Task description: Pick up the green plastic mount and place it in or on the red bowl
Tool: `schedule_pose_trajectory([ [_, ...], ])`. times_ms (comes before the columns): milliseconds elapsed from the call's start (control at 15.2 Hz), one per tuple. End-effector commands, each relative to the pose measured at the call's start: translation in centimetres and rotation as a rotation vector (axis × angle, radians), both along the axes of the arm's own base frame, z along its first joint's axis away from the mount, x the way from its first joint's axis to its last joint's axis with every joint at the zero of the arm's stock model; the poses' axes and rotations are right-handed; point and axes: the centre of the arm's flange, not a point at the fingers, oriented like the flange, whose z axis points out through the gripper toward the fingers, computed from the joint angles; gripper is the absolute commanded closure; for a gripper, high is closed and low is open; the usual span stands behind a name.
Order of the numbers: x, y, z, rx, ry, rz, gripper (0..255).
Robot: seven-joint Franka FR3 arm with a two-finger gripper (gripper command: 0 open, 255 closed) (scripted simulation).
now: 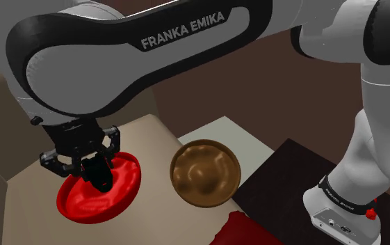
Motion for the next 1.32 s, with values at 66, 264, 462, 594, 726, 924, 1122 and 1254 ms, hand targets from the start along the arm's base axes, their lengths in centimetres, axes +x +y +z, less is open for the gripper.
schedule_pose_trajectory([
  [66, 0.1, -0.1, -1.8, 0.0, 0.0, 0.0, 255],
  [264, 0.1, -0.1, -1.8, 0.0, 0.0, 0.0, 255],
  [462, 0.1, -0.1, -1.8, 0.0, 0.0, 0.0, 255],
  [594, 0.1, -0.1, -1.8, 0.0, 0.0, 0.0, 255],
  [726, 0.1, -0.1, -1.8, 0.0, 0.0, 0.0, 0],
  [924, 0.1, -0.1, -1.8, 0.0, 0.0, 0.0, 0],
  [1122, 0.2, 0.0, 0.8, 0.0, 0.0, 0.0, 0],
  [1254, 0.2, 0.0, 3.2, 0.0, 0.0, 0.0, 0],
])
